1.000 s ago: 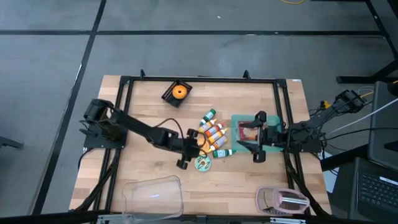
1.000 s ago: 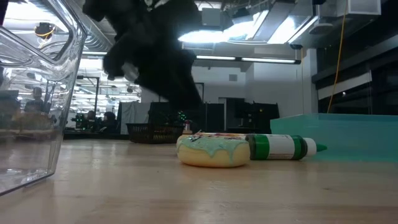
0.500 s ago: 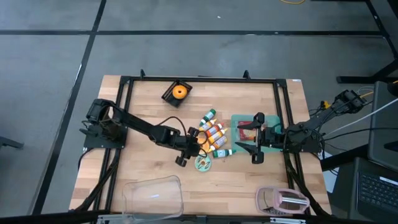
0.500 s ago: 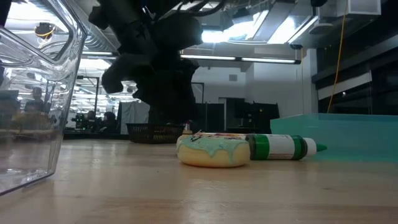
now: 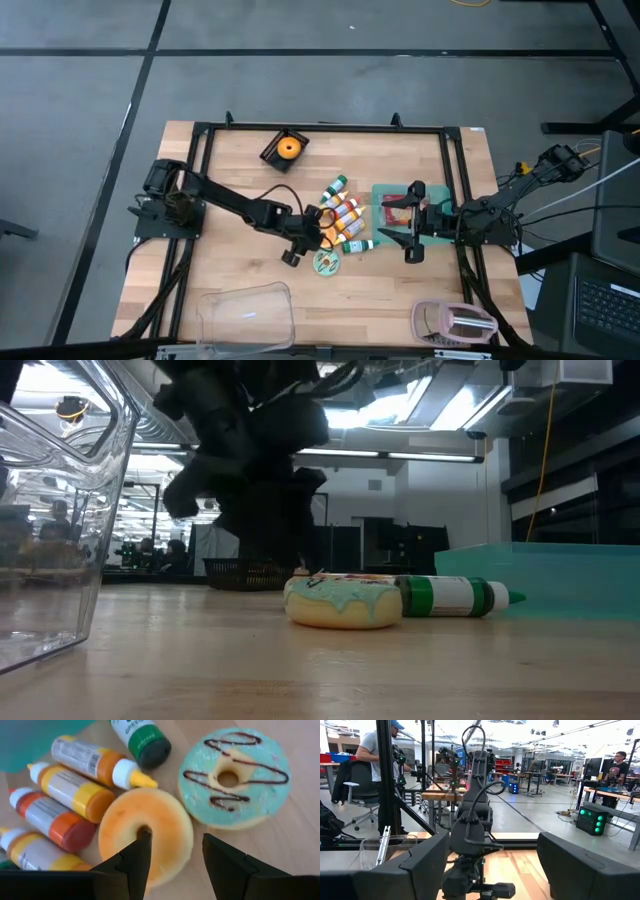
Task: Pick & Place Food Item
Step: Put the orange donut into the black bin
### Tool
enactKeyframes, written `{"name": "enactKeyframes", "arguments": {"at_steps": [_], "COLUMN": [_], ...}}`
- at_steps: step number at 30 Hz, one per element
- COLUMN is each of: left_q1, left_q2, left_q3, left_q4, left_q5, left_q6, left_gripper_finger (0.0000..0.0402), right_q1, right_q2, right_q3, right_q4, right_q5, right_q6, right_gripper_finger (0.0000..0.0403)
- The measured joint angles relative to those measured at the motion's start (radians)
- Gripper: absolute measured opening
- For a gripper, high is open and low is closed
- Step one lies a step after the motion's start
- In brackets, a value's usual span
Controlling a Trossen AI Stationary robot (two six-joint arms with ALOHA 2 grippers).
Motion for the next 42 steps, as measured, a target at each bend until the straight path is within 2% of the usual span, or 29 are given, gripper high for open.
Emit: {"name": "enactKeyframes", "arguments": {"at_steps": [6, 17, 21, 28, 30, 36, 42], "left_q1": [0.020, 0.053, 0.053, 0.053, 0.053, 0.043, 0.022], "left_q2": [0.054, 0.059, 0.059, 0.059, 0.059, 0.038, -0.054], "left_q3": [0.000, 0.000, 0.000, 0.000, 0.000, 0.007, 0.043], "left_q4": [0.033, 0.035, 0.035, 0.029, 0.029, 0.011, -0.011], "left_q5": [0.003, 0.038, 0.037, 0.059, 0.064, 0.108, 0.078], "left_q6": [0.010, 0.005, -0.004, -0.051, -0.065, -0.093, -0.092], "left_gripper_finger": [0.0171, 0.0168, 0.0135, 0.0029, 0.0011, 0.0014, 0.0009], "right_q1": [0.000, 0.000, 0.000, 0.000, 0.000, 0.000, 0.000], "right_q2": [0.000, 0.000, 0.000, 0.000, 0.000, 0.000, 0.000], "right_q3": [0.000, 0.000, 0.000, 0.000, 0.000, 0.000, 0.000], "right_q4": [0.001, 0.003, 0.003, 0.003, 0.003, 0.003, 0.008], "right_q5": [0.000, 0.000, 0.003, 0.003, 0.003, 0.003, 0.000], "right_q6": [0.000, 0.000, 0.000, 0.000, 0.000, 0.000, 0.000], "right_gripper_finger": [0.0295, 0.0295, 0.0295, 0.0295, 0.0295, 0.0295, 0.0295]}}
